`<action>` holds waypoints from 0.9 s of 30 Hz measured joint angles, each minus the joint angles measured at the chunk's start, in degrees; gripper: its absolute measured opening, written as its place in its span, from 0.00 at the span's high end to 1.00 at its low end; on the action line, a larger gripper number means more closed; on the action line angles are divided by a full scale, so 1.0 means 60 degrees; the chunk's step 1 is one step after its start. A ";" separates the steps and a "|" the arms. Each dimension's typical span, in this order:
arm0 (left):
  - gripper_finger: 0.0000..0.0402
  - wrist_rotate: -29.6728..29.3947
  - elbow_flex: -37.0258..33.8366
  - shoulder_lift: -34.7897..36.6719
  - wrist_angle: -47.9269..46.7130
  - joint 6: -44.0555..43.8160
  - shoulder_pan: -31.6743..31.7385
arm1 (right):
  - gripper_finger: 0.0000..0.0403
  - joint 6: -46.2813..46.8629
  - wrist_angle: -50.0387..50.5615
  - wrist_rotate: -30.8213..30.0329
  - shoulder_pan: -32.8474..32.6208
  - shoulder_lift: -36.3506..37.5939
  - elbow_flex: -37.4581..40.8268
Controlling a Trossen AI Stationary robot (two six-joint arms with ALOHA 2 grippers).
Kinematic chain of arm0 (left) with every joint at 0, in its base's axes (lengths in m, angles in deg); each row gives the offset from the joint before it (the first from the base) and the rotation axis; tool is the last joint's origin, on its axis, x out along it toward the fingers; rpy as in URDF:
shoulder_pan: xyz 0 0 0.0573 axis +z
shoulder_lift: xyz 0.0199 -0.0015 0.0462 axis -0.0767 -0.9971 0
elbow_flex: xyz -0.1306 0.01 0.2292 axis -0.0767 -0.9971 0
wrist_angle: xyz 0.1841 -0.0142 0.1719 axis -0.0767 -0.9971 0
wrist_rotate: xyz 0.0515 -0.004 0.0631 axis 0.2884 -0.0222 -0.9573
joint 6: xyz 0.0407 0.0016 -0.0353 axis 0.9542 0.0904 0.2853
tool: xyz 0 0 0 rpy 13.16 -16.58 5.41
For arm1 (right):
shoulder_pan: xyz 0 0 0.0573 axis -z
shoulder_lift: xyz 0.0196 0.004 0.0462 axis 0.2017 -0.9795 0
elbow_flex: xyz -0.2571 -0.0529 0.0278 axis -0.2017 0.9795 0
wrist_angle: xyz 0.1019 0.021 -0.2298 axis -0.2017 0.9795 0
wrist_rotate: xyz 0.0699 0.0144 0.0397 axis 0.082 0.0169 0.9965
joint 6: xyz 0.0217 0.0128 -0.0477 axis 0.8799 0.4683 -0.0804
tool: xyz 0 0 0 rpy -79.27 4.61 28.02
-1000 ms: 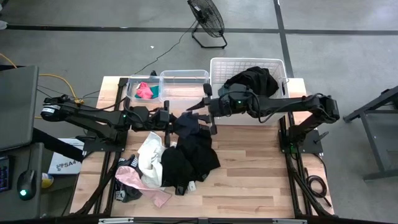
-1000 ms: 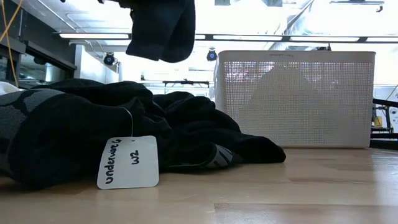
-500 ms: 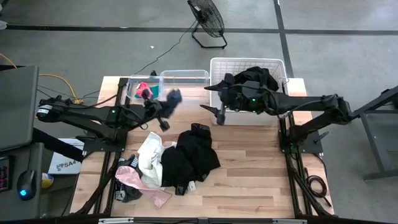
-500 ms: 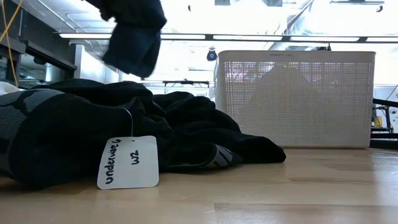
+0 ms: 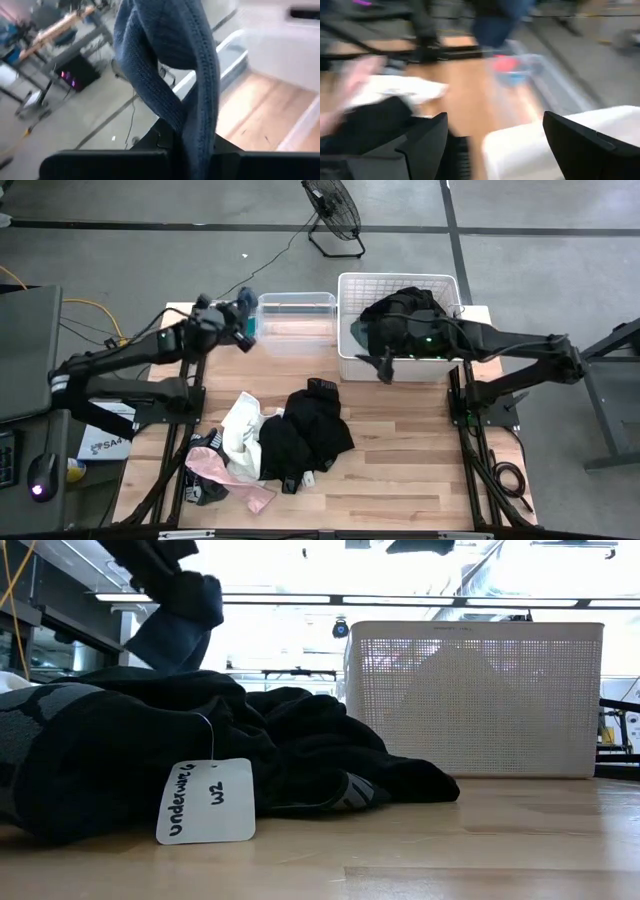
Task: Pick & Place Cloths
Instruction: Put the dark blue sock into the left transparent bin
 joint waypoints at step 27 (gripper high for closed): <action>0.99 0.1139 -0.0082 -0.3213 0.0123 0.5407 0.4256 | 0.21 0.2316 -0.3048 0.3343 0.0191 0.4311 0.4926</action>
